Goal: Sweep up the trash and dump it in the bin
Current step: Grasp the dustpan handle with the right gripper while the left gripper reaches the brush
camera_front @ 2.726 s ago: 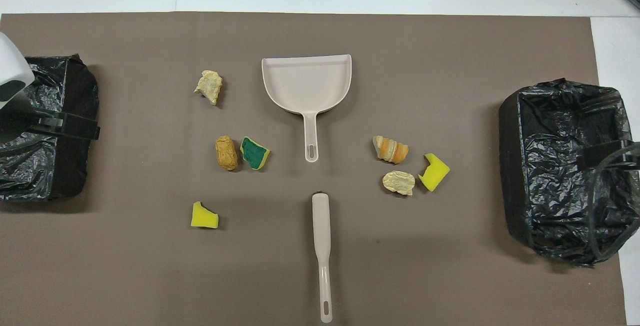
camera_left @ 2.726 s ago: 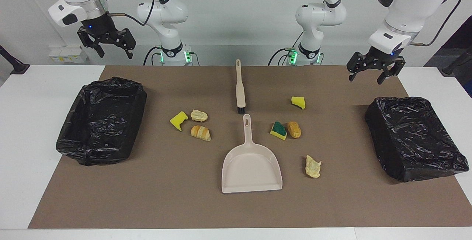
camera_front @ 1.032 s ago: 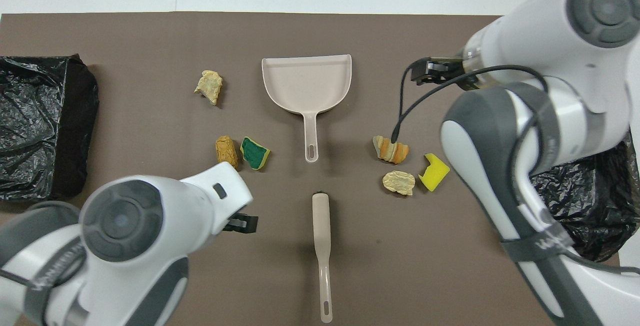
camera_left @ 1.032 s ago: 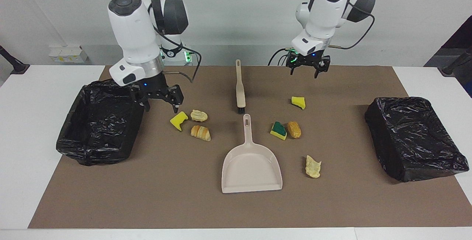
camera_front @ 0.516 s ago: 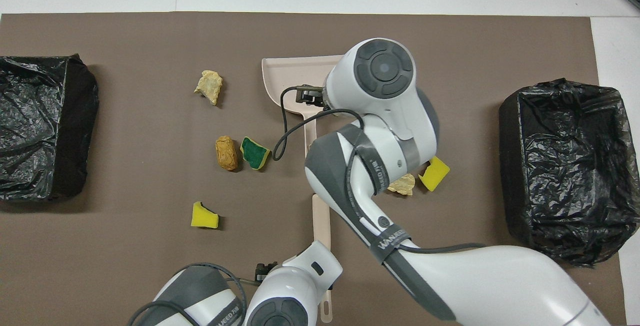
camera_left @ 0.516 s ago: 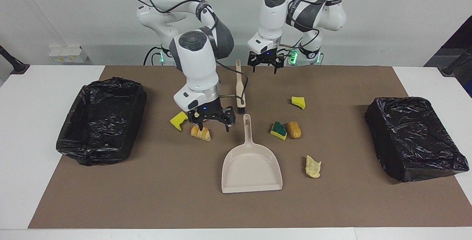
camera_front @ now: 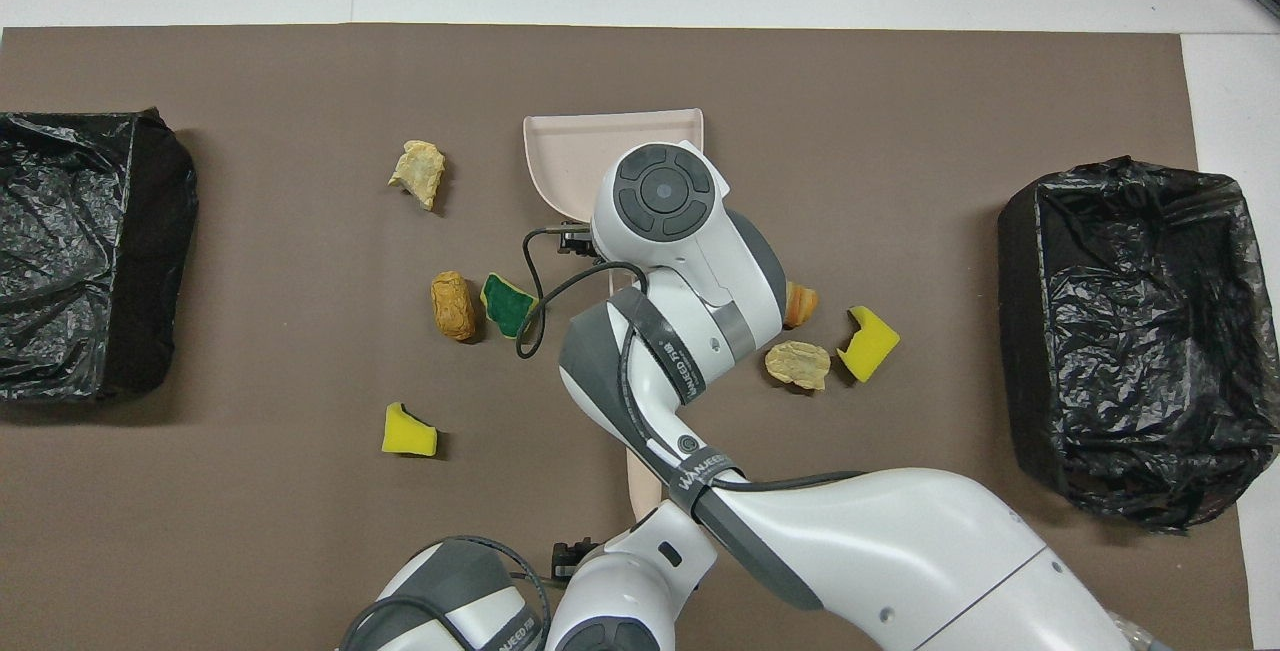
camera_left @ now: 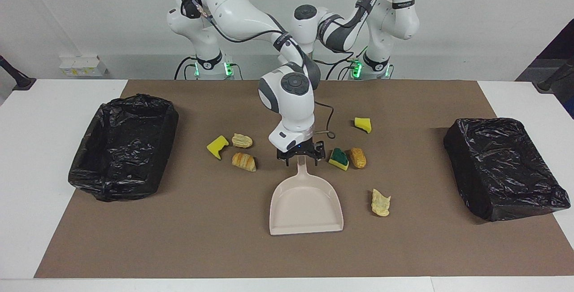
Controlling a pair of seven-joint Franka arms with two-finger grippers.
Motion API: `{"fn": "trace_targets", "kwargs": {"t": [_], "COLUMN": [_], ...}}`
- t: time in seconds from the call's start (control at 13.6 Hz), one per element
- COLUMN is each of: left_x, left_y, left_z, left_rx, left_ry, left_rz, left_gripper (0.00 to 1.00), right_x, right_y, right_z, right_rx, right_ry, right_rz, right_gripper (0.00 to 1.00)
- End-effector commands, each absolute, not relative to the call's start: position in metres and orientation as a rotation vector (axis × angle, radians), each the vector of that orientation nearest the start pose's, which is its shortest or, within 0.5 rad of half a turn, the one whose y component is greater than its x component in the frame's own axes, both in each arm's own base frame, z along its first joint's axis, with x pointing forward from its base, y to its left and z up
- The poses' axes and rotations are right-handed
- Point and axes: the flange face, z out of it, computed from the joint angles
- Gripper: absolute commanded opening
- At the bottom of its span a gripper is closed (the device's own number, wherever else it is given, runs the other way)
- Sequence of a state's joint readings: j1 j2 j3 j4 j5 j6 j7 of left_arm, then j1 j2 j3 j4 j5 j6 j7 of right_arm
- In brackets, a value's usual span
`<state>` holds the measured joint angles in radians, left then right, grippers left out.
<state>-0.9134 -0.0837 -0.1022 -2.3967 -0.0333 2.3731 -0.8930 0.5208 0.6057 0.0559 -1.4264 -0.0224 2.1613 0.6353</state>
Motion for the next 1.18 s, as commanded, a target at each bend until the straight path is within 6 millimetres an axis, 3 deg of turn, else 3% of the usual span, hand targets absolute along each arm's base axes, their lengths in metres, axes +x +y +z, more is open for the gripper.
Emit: {"fn": "trace_targets", "kwargs": {"t": [0.0, 0.07, 0.15, 0.22, 0.29, 0.52, 0.59, 0.66, 0.74, 0.81, 1.03, 1.11], "left_x": [0.251, 0.247, 0.245, 0.245, 0.243, 0.237, 0.237, 0.238, 0.241, 0.245, 0.273, 0.292], "left_y": [-0.419, -0.42, -0.422, -0.422, -0.422, -0.424, -0.424, -0.422, -0.42, -0.416, -0.399, -0.387], "left_z": [0.351, 0.351, 0.35, 0.35, 0.351, 0.35, 0.35, 0.35, 0.35, 0.355, 0.376, 0.385], "left_rx": [-3.21, -3.21, -3.209, -3.206, -3.202, -3.196, -3.189, -3.175, -3.153, -3.137, -3.077, -3.084], "left_ry": [0.146, 0.158, 0.168, 0.18, 0.2, 0.237, 0.239, 0.248, 0.262, 0.288, 0.31, 0.257], "left_rz": [-0.032, -0.031, -0.031, -0.028, -0.026, -0.022, -0.015, 0.001, 0.025, 0.042, 0.104, 0.099], "left_gripper": [0.98, 0.97, 0.85, 0.64, 0.42, 0.35, 0.11, 0.0, 0.0, 0.0, 0.0, 0.0], "right_x": [0.604, 0.602, 0.601, 0.601, 0.601, 0.61, 0.612, 0.613, 0.619, 0.623, 0.637, 0.643], "right_y": [0.382, 0.382, 0.382, 0.384, 0.384, 0.375, 0.373, 0.37, 0.36, 0.348, 0.284, 0.247], "right_z": [0.353, 0.352, 0.354, 0.355, 0.355, 0.363, 0.366, 0.366, 0.376, 0.401, 0.464, 0.476], "right_rx": [-3.073, -3.078, -3.081, -3.071, -3.068, -3.079, -3.079, -3.08, -3.073, -3.056, -2.971, -2.97], "right_ry": [0.044, 0.032, 0.007, 0.024, 0.031, -0.041, -0.054, -0.071, -0.103, -0.139, -0.383, -0.484], "right_rz": [-0.131, -0.119, -0.113, -0.104, -0.101, -0.094, -0.092, -0.094, -0.114, -0.162, -0.193, -0.165], "right_gripper": [0.91, 0.81, 0.41, 0.0, 0.0, 0.0, 0.0, 0.0, 0.0, 0.0, 0.0, 0.0]}}
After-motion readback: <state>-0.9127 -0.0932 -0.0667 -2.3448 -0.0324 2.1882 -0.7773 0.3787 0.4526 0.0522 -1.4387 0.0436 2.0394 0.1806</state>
